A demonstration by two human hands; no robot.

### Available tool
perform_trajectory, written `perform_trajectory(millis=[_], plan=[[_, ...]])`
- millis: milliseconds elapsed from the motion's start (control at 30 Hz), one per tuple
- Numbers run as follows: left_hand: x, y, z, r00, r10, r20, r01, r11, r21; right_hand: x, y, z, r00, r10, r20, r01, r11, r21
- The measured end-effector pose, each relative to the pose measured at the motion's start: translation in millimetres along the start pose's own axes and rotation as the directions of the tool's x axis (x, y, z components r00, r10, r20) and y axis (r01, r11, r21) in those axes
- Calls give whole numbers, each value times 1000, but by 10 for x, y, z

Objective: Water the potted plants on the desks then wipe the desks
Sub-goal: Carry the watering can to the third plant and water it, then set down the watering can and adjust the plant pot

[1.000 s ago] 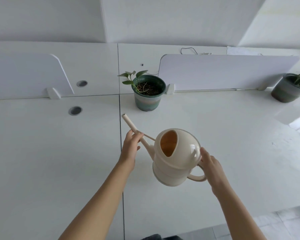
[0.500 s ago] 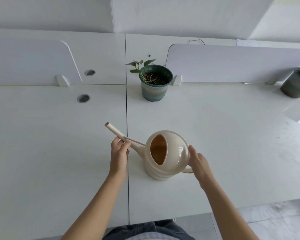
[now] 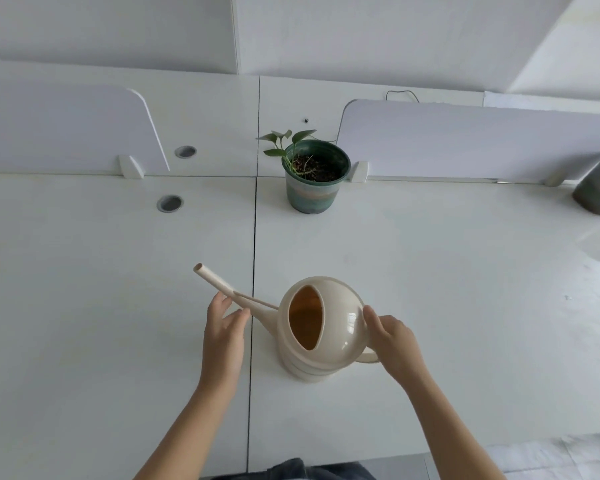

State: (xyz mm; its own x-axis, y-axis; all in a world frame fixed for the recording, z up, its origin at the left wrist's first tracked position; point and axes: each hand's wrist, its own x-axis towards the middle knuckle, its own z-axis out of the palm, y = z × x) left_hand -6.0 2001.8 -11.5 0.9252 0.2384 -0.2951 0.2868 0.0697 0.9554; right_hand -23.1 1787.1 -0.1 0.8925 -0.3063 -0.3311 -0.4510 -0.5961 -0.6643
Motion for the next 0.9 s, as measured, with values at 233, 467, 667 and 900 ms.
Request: perform_trajectory(millis=[233, 467, 667, 900], plan=[[251, 521, 364, 965, 223, -139, -225, 974, 2, 648, -230, -527, 997, -82, -11, 83, 986, 142], [953, 789, 914, 949, 298, -101, -278, 945, 170, 1450, -509, -615, 988, -117, 102, 56, 882, 468], [1597, 734, 1220, 976, 176, -127, -156, 976, 149, 2145, -790, -484, 988, -135, 79, 70, 834, 547], [2247, 669, 1723, 996, 75, 41, -72, 994, -83, 2794, -1039, -249, 988, -151, 46, 88, 768, 634]])
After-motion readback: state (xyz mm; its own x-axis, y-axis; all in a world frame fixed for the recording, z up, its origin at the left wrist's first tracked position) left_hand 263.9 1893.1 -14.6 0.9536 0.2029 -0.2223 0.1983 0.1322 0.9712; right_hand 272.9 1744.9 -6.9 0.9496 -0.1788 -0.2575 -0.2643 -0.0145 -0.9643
